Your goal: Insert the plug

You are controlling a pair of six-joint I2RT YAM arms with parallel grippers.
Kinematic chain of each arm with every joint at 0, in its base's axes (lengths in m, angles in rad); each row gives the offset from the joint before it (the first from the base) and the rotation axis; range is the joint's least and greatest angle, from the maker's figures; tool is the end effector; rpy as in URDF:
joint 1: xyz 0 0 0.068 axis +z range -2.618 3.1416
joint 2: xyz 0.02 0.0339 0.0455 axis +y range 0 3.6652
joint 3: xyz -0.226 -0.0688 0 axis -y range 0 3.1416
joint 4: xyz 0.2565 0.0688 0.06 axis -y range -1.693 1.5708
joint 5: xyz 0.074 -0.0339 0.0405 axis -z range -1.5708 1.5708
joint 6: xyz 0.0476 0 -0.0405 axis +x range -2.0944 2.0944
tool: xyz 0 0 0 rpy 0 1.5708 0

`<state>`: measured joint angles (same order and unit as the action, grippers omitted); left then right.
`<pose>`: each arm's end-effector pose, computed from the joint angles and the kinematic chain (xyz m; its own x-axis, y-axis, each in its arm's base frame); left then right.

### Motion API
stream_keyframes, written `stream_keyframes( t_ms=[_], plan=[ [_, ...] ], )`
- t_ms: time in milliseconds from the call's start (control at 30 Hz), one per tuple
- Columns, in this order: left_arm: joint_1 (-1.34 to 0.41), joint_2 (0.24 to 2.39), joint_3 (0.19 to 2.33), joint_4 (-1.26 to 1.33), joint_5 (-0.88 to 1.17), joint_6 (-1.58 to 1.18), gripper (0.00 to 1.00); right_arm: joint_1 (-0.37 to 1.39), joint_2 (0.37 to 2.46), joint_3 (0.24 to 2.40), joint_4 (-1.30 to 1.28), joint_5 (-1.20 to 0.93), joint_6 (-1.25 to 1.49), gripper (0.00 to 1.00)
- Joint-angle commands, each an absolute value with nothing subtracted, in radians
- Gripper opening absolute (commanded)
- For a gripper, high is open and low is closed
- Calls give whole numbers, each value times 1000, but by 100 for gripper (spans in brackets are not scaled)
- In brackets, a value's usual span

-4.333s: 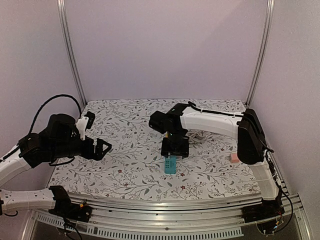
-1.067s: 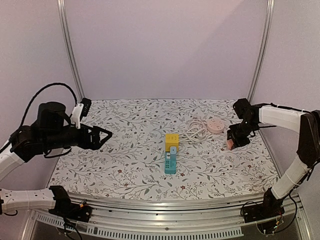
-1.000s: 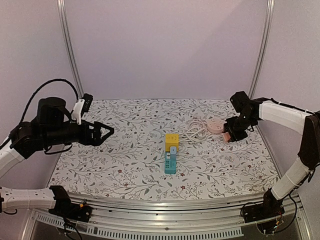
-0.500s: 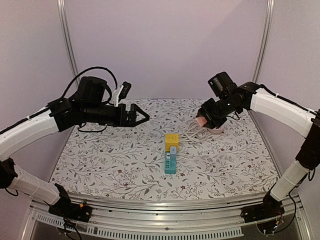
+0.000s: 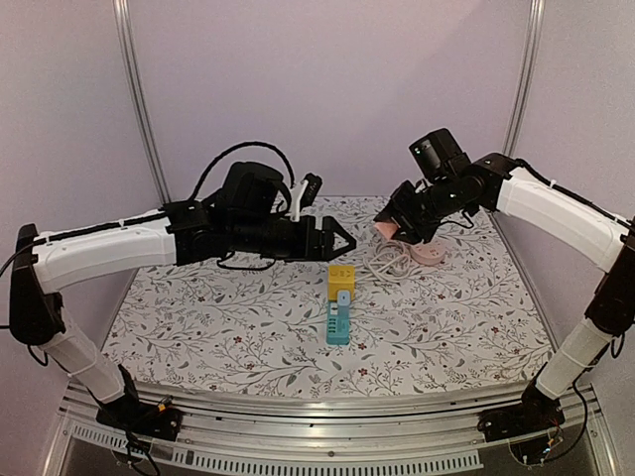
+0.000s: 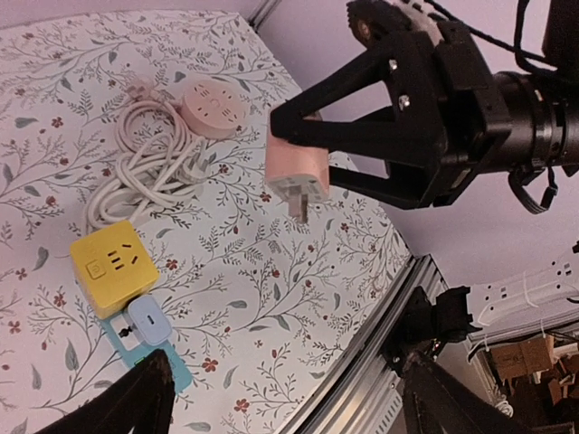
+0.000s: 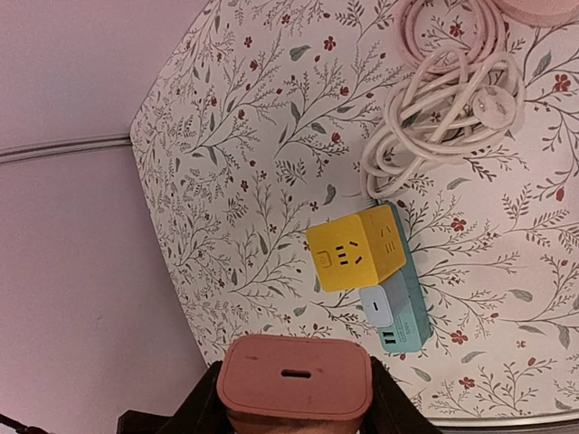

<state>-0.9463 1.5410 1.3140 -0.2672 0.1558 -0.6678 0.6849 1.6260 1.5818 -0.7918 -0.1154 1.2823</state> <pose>0.2181 -0.3152 0.2827 -0.7635 0.0131 -0.6457 0.5202 0.6048 -0.6030 0.2852 0.2400 0.2978 -0.8232 0.5572 -0.1088 0.3551 0.6550 0.6670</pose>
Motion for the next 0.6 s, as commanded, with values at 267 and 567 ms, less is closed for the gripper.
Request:
stream_keyframes(
  t_ms=[267, 567],
  plan=[
    [-989, 1753, 1442, -64, 68, -737, 78, 701, 1523, 1478, -679, -227, 1221, 0],
    [-989, 1861, 1557, -50, 100, -706, 47, 704, 1525, 1488, -665, -247, 1223, 0]
  ],
)
